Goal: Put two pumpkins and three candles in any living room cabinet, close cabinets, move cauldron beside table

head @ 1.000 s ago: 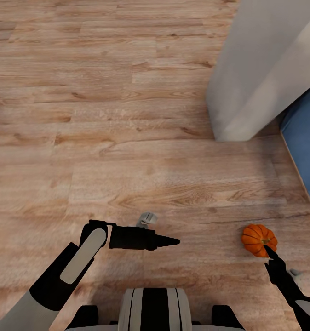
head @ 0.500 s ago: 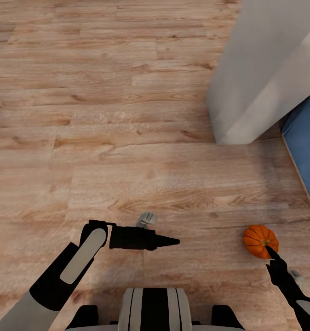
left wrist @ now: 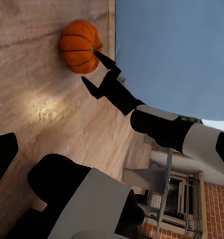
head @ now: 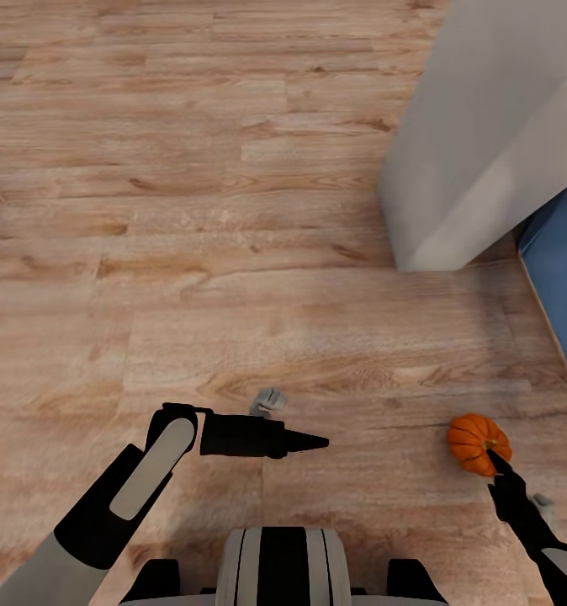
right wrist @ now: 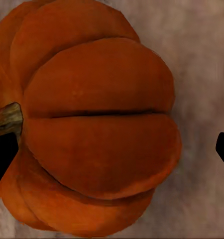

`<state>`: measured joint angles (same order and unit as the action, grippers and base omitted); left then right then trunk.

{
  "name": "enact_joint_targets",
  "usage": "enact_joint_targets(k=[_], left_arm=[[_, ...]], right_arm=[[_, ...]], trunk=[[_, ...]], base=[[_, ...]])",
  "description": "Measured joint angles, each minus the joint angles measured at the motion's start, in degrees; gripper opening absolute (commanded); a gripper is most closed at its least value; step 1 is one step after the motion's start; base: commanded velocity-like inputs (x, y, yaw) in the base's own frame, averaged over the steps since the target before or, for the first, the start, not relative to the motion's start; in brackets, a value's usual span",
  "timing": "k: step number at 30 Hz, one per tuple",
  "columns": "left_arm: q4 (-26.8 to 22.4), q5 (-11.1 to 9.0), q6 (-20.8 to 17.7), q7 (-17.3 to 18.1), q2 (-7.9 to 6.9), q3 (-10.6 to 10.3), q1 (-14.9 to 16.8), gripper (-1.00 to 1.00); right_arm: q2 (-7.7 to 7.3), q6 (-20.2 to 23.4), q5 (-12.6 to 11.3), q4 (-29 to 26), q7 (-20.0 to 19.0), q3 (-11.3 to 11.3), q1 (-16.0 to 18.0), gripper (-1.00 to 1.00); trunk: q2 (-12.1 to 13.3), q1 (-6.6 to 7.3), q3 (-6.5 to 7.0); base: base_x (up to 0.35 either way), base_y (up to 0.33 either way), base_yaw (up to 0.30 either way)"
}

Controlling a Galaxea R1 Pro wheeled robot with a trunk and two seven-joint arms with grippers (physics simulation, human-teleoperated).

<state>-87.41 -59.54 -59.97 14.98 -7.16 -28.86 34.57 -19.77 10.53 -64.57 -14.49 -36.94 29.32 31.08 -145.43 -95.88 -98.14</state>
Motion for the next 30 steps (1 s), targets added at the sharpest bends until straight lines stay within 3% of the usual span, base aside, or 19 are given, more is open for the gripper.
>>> enact_joint_targets(k=[6,12,22,23,30], left_arm=[[-0.06,0.00,0.00,-0.02,0.05,0.00,-0.01,1.00],[-0.04,0.00,0.00,-0.01,0.05,-0.01,0.01,1.00],[-0.04,0.00,0.00,-0.01,0.06,-0.01,0.01,1.00],[-0.04,0.00,0.00,-0.01,0.06,-0.01,0.01,1.00],[-0.06,0.00,0.00,-0.01,0.06,-0.01,0.00,1.00]], right_arm=[[-0.61,0.04,-0.01,-0.04,0.67,-0.24,0.03,1.00],[0.06,-0.02,0.30,0.03,-2.00,-0.80,0.12,1.00],[0.05,-0.02,0.29,0.05,-2.02,-0.83,0.12,1.00],[0.05,-0.02,0.29,0.05,-2.00,-0.84,0.12,-1.00],[0.05,-0.04,0.30,0.02,-1.82,-0.75,0.13,-1.00]], trunk=[[0.00,-0.01,0.00],[0.00,-0.02,0.00],[0.00,-0.02,0.00],[0.00,-0.02,0.00],[0.00,-0.02,0.00]], base=[[0.072,0.009,0.000],[0.010,0.001,0.000],[0.001,0.000,0.000],[0.000,0.000,0.000],[0.000,0.000,0.000]])
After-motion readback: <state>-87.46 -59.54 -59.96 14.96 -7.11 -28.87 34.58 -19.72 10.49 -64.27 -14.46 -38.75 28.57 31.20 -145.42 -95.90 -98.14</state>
